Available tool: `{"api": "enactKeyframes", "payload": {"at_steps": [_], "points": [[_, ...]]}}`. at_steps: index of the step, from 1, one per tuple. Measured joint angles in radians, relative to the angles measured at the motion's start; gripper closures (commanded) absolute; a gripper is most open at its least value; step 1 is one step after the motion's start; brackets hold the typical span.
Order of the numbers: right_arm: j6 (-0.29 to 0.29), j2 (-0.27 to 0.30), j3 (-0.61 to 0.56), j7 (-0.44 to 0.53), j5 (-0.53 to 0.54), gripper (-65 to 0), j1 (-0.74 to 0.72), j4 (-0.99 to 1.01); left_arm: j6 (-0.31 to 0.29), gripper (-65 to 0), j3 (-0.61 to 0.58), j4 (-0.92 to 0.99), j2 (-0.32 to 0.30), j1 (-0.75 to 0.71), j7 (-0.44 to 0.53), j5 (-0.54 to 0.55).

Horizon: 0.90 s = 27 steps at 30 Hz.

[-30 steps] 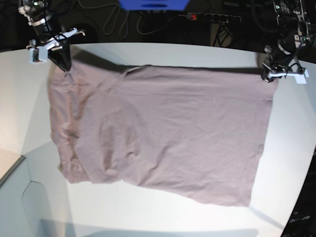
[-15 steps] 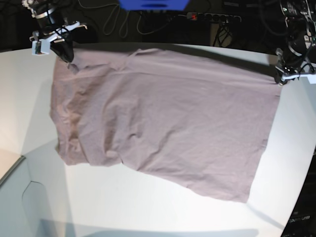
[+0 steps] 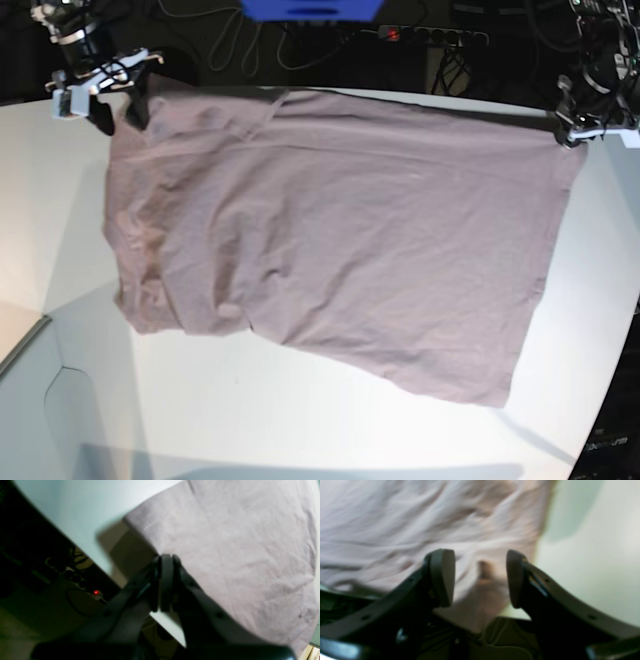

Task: Layout the t-shirt on the table in an organized manner, then fold the t-shirt properly
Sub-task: 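Release the shirt with the right gripper and move it away, then move the right gripper along the shirt side and grasp the hem corner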

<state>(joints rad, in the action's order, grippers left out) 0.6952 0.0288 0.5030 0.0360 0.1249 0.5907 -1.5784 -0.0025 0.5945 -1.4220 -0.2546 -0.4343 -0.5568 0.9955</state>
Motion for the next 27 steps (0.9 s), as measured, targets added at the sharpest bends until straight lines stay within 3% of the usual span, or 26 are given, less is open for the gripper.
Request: {"api": "enactKeyframes", "payload": {"at_steps": [2,6,10,14,16,18,22,24,27], "points": [[0.002,0.018,0.008,-0.006,0.039,-35.0,-0.011,0.001,0.0,-11.2,0.004,-0.011,0.001,0.0,-0.001,0.002],[0.003,0.1,0.024,-0.017,0.122,-35.2,-0.081,0.005,0.002,-31.8,0.054,-0.032,0.024,-0.003,0.011,-0.006],[0.001,0.186,0.018,-0.184,0.108,-35.2,-0.208,0.013,0.003,-42.8,0.086,-0.048,0.077,-0.003,0.006,-0.005],[-0.003,0.267,-0.028,-0.34,0.111,-35.2,-0.481,0.14,0.005,-43.1,0.082,-0.079,0.082,0.002,-0.003,-0.005],[-0.002,0.32,-0.09,-0.369,0.109,-35.2,-0.62,0.261,0.003,-43.1,0.088,-0.123,0.076,0.001,0.005,-0.003],[-0.002,0.351,-0.16,-0.381,0.04,-35.3,-0.751,0.407,0.003,-43.1,0.09,-0.163,0.073,0.003,0.007,-0.003],[-0.004,0.349,-0.283,-0.389,-0.095,-38.1,-1.004,0.755,0.001,-43.2,0.088,-0.202,0.082,0.012,0.008,0.001],[-0.004,0.343,-0.312,-0.331,-0.138,-38.9,-1.106,0.902,0.001,-43.3,0.086,-0.203,0.085,0.021,0.005,0.0],[-0.004,0.341,-0.34,-0.171,-0.174,-39.0,-1.188,1.044,0.003,-43.3,0.088,-0.203,0.079,0.033,0.008,0.0]]}}
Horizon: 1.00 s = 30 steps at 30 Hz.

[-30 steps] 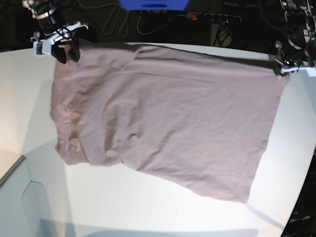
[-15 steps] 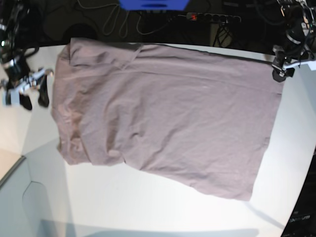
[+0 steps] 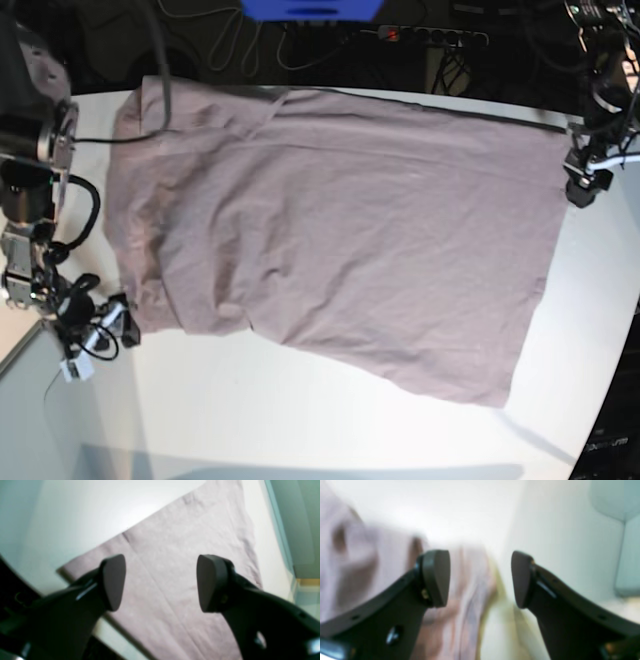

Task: Layout the t-shirt on the table in an organized manner, then fold the t-shirt properly
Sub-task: 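Move the right gripper along the shirt side and grasp the hem corner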

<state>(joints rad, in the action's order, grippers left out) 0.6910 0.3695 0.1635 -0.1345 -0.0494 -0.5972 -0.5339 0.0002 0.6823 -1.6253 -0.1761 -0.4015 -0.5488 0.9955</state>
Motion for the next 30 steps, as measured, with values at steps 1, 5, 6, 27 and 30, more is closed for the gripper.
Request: {"api": "enactKeyframes", "payload": {"at_steps": [1,5,6,27,30], "points": [[0.0,-0.003,-0.002,0.042,-0.013,-39.0,-0.013,0.036,0.0,-43.3,0.001,0.0,-0.002,0.001,0.002,0.0],[0.0,-0.014,0.0,0.14,-0.078,-40.2,0.005,0.109,0.0,-43.3,0.001,-0.002,0.004,-0.001,0.003,0.0],[0.0,-0.014,0.001,0.159,-0.079,-40.5,0.014,0.11,0.0,-43.3,0.001,-0.002,0.005,0.0,0.002,0.0],[-0.374,-0.101,0.003,0.204,-0.084,-39.0,0.106,0.107,0.0,-43.3,0.001,0.005,0.004,0.034,0.003,-0.003],[-0.349,-0.11,0.002,0.216,-0.081,-31.5,0.116,0.106,0.0,-43.3,0.001,0.005,0.004,0.034,-0.001,-0.003]]}}
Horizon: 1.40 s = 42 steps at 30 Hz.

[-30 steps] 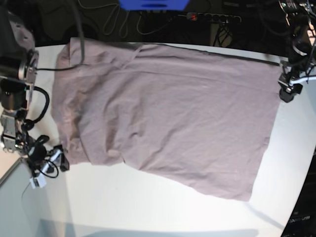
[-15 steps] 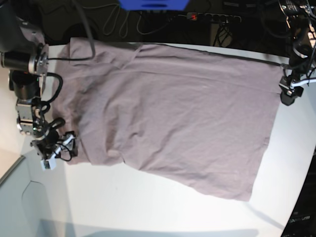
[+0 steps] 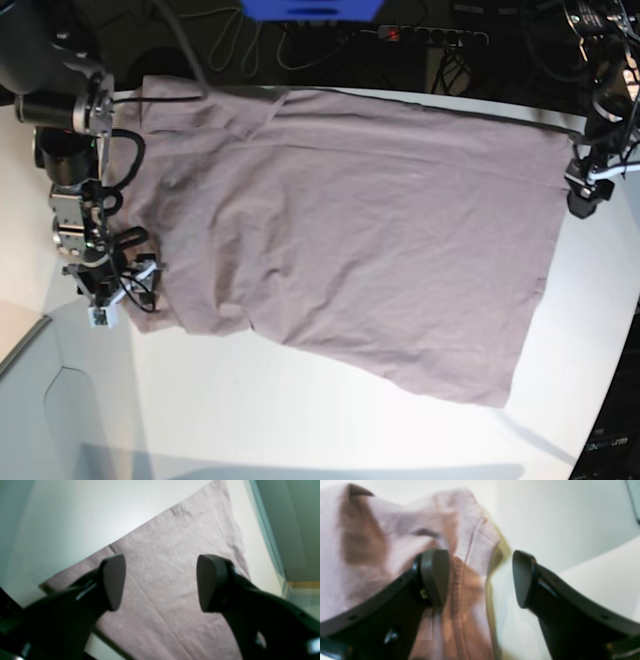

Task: Layout the t-shirt on the table in an organized manner, then fold the t-shirt properly
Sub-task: 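Move the right gripper along the shirt side and grasp the hem corner, then drag the grasped hem corner with the right gripper toward the left gripper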

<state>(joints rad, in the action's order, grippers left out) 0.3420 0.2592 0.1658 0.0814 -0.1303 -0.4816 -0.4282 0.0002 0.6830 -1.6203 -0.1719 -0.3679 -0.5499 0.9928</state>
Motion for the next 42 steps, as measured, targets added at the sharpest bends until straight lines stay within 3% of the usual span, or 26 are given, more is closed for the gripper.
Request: {"api": "enactKeyframes", "payload": {"at_steps": [3,5,6,11,16,20,29,30,33,36,39,42], "points": [[0.079,0.001,0.0,0.007,0.003,-15.9,0.006,-0.003,0.0,-43.3,0.0,0.0,0.0,0.0,0.0,0.0],[0.083,-0.001,0.0,0.01,0.004,-2.7,0.009,-0.003,0.0,-43.3,0.0,0.0,0.0,0.0,0.0,0.0],[0.084,-0.001,0.003,0.009,0.004,0.0,0.009,-0.003,0.0,-43.3,0.0,0.0,0.0,0.0,0.0,0.0],[0.09,-0.005,0.004,-0.037,-0.015,0.0,0.013,-0.082,0.0,-43.3,-0.004,0.0,0.0,0.0,0.0,0.0],[0.099,-0.002,0.004,-0.029,-0.008,0.0,0.106,-0.411,0.001,-43.3,-0.004,0.001,0.022,0.0,-0.003,0.0],[0.108,-0.006,0.006,-0.029,-0.006,0.0,0.32,-0.732,0.001,-43.3,-0.005,0.003,0.019,0.006,-0.003,-0.003],[0.115,-0.103,-0.003,-0.005,-0.004,0.0,0.792,-1.265,0.004,-43.3,-0.004,0.003,0.018,0.021,0.0,-0.004],[0.134,-0.117,-0.007,0.013,-0.008,0.0,0.845,-1.289,0.004,-43.3,-0.005,0.003,0.02,0.022,-0.001,-0.004],[0.266,-0.13,-0.043,0.098,-0.017,0.0,0.966,-1.322,0.004,-43.3,-0.005,0.004,0.022,0.039,-0.005,-0.003],[0.336,-0.125,-0.105,0.137,-0.017,0.0,1.006,-1.306,0.003,-43.3,-0.005,0.004,0.017,0.045,0.0,-0.003],[0.34,-0.105,-0.146,0.127,-0.043,0.0,1.007,-1.234,0.004,-43.3,-0.005,0.004,0.02,0.051,-0.003,-0.005],[0.34,-0.087,-0.156,0.105,-0.123,-7.7,1.009,-1.196,0.005,-43.3,-0.005,0.005,0.019,0.068,0.0,-0.004]]}}
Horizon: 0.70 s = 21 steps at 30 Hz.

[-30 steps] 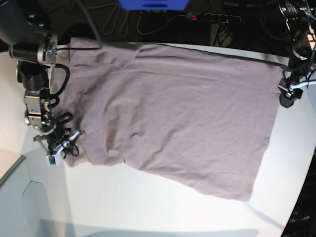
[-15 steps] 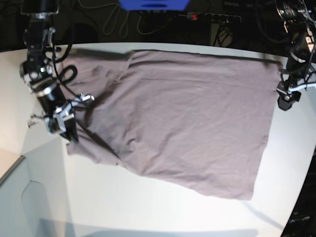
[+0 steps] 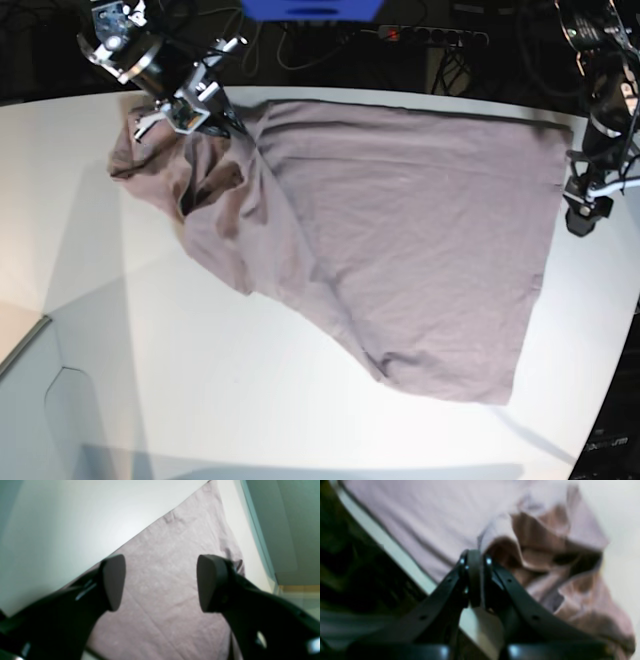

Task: Layout the t-shirt on the table in an organized manner, then fold the t-shirt properly
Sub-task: 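Drag the grasped hem corner with the right gripper toward the left gripper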

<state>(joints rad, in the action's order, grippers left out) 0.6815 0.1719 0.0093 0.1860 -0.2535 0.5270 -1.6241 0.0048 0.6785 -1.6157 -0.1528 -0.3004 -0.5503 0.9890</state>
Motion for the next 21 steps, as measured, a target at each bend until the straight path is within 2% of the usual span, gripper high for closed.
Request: {"api": "enactKeyframes", "payload": {"at_steps": [3,8,12,18,21], "points": [[0.0,-0.001,-0.029,-0.043,-0.062,-17.9,-0.002,0.025,-0.001,-43.3,0.0,-0.001,0.001,0.005,-0.002,0.0],[0.002,0.019,-0.024,-0.06,-0.068,-31.7,0.002,-0.004,0.0,-43.3,0.0,-0.001,-0.001,0.0,-0.003,0.0],[0.003,0.025,0.079,-0.051,-0.058,-35.4,0.017,-0.121,0.0,-43.3,0.0,-0.001,0.001,0.002,-0.004,0.0],[0.005,-0.047,0.12,-0.069,-0.061,-38.3,-0.079,-0.142,0.0,-43.3,0.0,-0.001,0.0,0.001,-0.003,0.001],[0.005,-0.048,0.105,-0.186,-0.056,-38.8,-0.159,-0.114,0.0,-43.3,0.0,-0.001,0.0,-0.001,-0.003,0.001]]}}
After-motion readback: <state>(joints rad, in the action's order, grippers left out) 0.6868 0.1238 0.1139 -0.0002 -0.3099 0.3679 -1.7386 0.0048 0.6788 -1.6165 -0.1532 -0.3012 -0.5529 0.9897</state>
